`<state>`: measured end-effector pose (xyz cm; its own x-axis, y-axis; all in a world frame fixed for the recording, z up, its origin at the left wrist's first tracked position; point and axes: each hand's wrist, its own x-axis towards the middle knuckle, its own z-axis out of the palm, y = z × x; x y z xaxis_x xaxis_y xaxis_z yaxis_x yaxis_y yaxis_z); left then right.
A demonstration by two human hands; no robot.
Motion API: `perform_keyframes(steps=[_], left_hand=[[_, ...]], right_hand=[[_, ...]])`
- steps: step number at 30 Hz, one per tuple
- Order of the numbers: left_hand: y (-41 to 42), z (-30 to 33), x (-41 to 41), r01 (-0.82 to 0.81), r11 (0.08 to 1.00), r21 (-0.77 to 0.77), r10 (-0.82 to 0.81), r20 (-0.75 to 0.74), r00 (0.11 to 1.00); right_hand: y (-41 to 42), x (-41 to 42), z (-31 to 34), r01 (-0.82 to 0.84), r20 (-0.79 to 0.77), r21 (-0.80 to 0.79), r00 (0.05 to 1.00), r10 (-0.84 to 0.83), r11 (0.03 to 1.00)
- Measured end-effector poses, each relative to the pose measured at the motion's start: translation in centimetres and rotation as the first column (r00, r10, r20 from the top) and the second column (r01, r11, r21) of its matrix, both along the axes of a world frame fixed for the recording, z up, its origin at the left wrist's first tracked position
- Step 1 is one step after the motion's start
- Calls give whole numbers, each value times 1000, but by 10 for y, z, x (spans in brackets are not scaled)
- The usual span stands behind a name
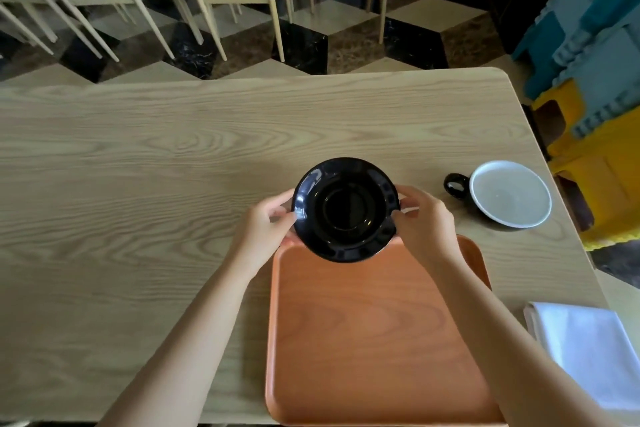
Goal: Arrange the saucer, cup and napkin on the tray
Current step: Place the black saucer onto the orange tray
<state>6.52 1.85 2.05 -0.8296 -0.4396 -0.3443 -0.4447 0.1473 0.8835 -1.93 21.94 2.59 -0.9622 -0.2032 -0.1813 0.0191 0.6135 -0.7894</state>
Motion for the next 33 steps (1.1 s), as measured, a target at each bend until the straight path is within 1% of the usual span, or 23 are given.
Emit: perform_keyframes(steps=[2,6,9,13,19,24,29,31,33], left_hand=[[1,7,21,-19,1000,12,19,-5,1000],[10,13,57,-51,999,2,51,19,999],[16,10,78,-50,999,15,49,48,998],[17,0,94,-18,999,-30,21,102,995],[17,-9,97,38,988,-152,-13,162,987],[12,-10,94,81,977,-197,-40,202,979],[5,-16,93,153,934,-322,-70,255,964],[4,-17,93,147,936,-319,-67,251,966],[3,-18,93,121,954,-276,-57,230,971]], right_hand=[[5,16,0,-3,34,-96,999,6,995],[15,47,-2,-22,75,-164,997,35,986],[22,67,-5,-14,144,-220,988,46,975],[27,83,-15,-24,200,-214,977,68,976],[23,90,-20,-5,245,-211,968,58,977],[20,90,-23,11,281,-215,958,51,977],[19,94,-23,-18,248,-203,966,69,979],[19,94,-23,-30,239,-199,968,78,980],[20,94,-23,-29,244,-201,967,79,979]])
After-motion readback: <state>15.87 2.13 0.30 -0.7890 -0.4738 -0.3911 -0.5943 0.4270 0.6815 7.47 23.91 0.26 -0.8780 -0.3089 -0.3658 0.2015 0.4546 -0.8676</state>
